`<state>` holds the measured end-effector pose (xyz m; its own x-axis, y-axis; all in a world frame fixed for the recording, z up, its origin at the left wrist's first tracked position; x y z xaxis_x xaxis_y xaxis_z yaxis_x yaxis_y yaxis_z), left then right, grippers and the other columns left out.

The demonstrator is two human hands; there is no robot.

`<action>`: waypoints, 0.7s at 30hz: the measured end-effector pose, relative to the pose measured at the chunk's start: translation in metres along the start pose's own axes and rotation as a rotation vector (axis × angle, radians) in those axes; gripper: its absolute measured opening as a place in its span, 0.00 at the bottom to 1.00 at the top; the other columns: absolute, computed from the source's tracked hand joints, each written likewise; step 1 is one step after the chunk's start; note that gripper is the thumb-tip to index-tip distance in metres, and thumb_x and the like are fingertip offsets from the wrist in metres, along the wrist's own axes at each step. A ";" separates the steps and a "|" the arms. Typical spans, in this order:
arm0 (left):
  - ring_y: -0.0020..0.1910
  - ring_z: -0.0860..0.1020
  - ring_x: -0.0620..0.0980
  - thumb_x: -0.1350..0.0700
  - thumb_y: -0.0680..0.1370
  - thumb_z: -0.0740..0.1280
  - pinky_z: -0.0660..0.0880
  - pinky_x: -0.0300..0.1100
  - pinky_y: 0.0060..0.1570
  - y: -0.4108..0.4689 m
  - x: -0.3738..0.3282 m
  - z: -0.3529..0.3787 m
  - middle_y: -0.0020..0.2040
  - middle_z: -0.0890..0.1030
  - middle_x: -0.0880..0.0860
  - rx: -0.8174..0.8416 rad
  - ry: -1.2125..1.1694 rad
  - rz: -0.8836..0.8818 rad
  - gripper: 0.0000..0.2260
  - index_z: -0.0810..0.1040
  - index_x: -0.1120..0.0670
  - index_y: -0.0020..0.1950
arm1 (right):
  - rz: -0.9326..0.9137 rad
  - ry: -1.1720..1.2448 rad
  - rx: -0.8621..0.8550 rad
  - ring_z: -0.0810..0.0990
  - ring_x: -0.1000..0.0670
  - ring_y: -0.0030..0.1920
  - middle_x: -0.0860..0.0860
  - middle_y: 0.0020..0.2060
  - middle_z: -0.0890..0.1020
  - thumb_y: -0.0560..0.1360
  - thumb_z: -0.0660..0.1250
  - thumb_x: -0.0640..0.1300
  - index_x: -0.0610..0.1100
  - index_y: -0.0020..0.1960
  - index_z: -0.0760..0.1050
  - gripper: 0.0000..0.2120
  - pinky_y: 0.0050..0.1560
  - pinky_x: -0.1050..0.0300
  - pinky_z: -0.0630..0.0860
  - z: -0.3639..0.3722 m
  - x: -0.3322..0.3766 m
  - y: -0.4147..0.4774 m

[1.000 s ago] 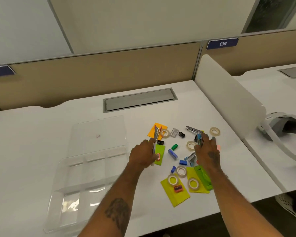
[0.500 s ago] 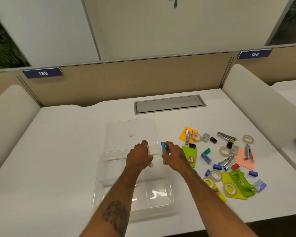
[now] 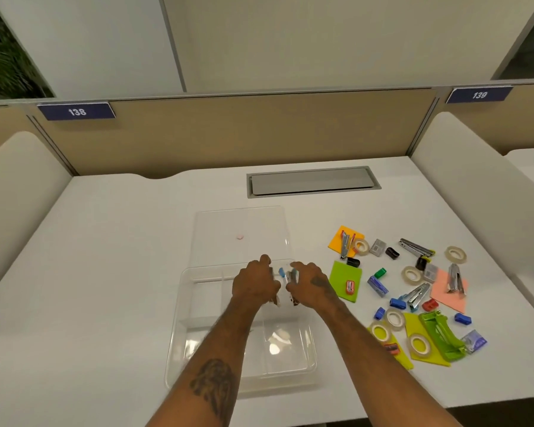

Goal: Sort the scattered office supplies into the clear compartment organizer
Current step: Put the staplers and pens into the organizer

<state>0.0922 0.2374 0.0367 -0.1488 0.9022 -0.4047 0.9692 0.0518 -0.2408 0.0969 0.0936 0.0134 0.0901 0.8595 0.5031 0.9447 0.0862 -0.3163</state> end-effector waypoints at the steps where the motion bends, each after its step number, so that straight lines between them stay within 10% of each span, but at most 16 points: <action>1: 0.56 0.78 0.57 0.47 0.74 0.67 0.73 0.46 0.50 0.000 0.001 -0.002 0.59 0.76 0.55 -0.017 0.010 0.003 0.23 0.68 0.52 0.67 | 0.004 -0.002 -0.012 0.72 0.42 0.65 0.42 0.65 0.71 0.75 0.65 0.51 0.47 0.73 0.64 0.28 0.63 0.54 0.69 -0.002 -0.001 0.001; 7: 0.67 0.69 0.56 0.47 0.79 0.63 0.72 0.52 0.60 0.005 0.011 -0.021 0.70 0.67 0.56 -0.110 0.078 0.062 0.24 0.64 0.53 0.73 | -0.057 -0.124 -0.229 0.74 0.44 0.64 0.45 0.66 0.69 0.78 0.60 0.51 0.48 0.72 0.63 0.24 0.59 0.51 0.73 -0.034 -0.002 0.004; 12: 0.79 0.47 0.56 0.40 0.81 0.55 0.52 0.55 0.75 0.004 0.014 -0.021 0.80 0.48 0.56 -0.131 0.175 0.137 0.32 0.48 0.52 0.80 | -0.034 -0.264 -0.231 0.53 0.41 0.77 0.44 0.77 0.52 0.79 0.54 0.61 0.51 0.77 0.50 0.31 0.71 0.43 0.63 -0.040 -0.019 0.003; 18: 0.78 0.34 0.56 0.33 0.79 0.46 0.40 0.58 0.75 0.000 0.000 -0.014 0.79 0.35 0.54 -0.149 0.288 0.242 0.35 0.33 0.47 0.77 | 0.044 -0.407 -0.308 0.44 0.39 0.77 0.40 0.77 0.43 0.66 0.21 0.70 0.53 0.77 0.41 0.45 0.73 0.36 0.54 -0.053 -0.040 -0.021; 21: 0.77 0.33 0.56 0.32 0.78 0.44 0.38 0.59 0.74 0.000 -0.014 -0.008 0.78 0.33 0.54 -0.149 0.299 0.285 0.35 0.30 0.46 0.76 | 0.089 -0.385 -0.331 0.45 0.38 0.77 0.40 0.77 0.44 0.65 0.20 0.71 0.52 0.77 0.43 0.46 0.72 0.34 0.54 -0.061 -0.053 -0.034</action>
<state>0.0962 0.2284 0.0493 0.1708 0.9725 -0.1585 0.9843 -0.1758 -0.0180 0.0797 0.0139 0.0466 0.1107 0.9849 0.1333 0.9935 -0.1061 -0.0414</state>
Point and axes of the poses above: each hand's wrist, its own y-axis towards the middle knuckle, its own z-axis out of the palm, x = y × z, the point moved 10 cm from there along y, towards the middle knuckle
